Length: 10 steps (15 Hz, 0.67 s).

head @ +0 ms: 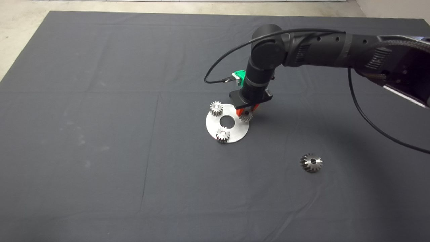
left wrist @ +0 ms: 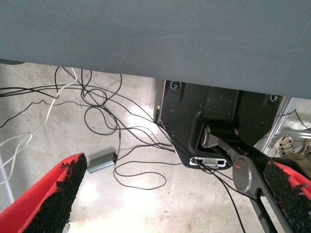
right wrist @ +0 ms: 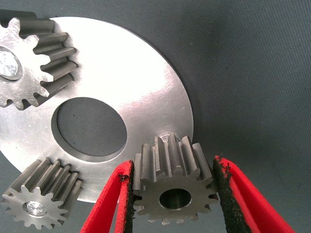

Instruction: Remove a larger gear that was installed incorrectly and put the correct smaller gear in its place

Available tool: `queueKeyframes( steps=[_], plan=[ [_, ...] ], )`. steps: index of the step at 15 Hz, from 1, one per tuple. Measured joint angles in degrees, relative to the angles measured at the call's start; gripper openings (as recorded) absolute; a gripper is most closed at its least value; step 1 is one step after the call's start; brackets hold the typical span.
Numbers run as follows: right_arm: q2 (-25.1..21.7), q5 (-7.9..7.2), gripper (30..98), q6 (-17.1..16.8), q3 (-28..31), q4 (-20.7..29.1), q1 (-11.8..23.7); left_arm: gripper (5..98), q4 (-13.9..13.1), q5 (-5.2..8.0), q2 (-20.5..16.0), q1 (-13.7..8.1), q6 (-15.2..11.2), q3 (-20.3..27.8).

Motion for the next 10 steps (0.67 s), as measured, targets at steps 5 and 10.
queueKeyframes(
  steps=[5,10],
  plan=[
    [-0.5,-0.41,37.4,0.0,0.6,0.0,0.0,94.4,0.0,-0.01,0.0,0.0,0.0,0.0],
    [-0.5,-0.41,37.6,0.0,0.7,0.0,0.0,94.4,0.0,0.0,0.0,0.0,0.0,0.0]
  ],
)
